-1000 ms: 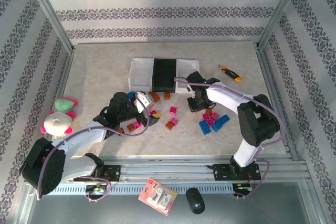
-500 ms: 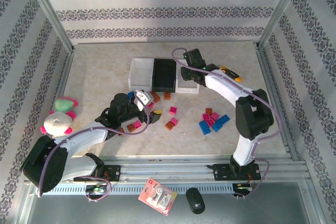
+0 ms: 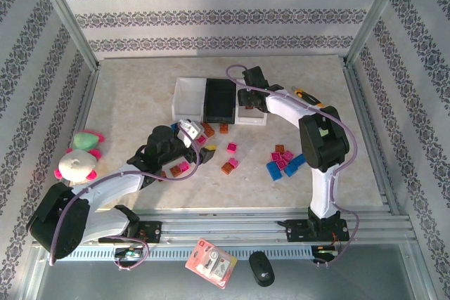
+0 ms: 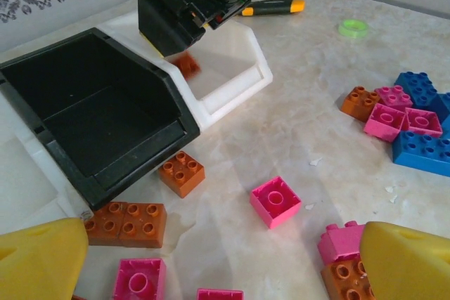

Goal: Sort the legos into containers by color
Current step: Place the lego in the container, then pick up the lego from the middle-left of the table.

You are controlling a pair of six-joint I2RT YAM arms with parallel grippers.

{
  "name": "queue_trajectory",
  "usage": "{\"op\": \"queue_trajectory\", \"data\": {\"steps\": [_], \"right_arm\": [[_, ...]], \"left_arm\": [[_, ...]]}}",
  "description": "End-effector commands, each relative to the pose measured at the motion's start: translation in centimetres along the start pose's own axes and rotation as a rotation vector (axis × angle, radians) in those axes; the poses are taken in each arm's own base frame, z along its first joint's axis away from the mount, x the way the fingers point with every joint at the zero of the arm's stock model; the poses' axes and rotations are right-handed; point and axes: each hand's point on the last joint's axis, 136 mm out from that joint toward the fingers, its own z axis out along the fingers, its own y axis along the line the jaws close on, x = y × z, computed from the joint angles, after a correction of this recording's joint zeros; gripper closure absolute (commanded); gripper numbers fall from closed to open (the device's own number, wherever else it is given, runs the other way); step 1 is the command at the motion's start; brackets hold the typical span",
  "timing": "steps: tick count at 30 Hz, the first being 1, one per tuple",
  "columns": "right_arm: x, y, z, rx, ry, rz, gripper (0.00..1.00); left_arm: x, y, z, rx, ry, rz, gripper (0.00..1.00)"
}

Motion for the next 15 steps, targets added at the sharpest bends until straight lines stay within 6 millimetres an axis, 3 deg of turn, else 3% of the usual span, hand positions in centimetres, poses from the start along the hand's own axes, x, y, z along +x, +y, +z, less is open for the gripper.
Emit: {"op": "queue_trajectory", "data": {"steps": [1, 7, 9, 15], "right_arm": [[-3.3, 0.2, -3.9, -0.026, -0.103, 0.003, 0.35], [-2.9, 2.0, -9.0, -0.131, -0.195, -0.091, 0.22], [-2.3, 4.0, -10.9, -0.222, -0.228, -0.159, 0.18], [2.0, 10.4, -16.0, -0.449, -0.246, -0.421, 0.1]], "left_arm": [[-0.7, 1.0, -0.5, -0.08, 0.002, -0.046, 0.01], [0.7, 5.8, -2.9, -0.39, 0.077, -0.24, 0.01], [1.6, 7.0, -4.1, -0.477, 0.125, -0.309, 0.01], [3.9, 8.8, -7.5, -0.607, 0.32, -0.375, 0.01]]}}
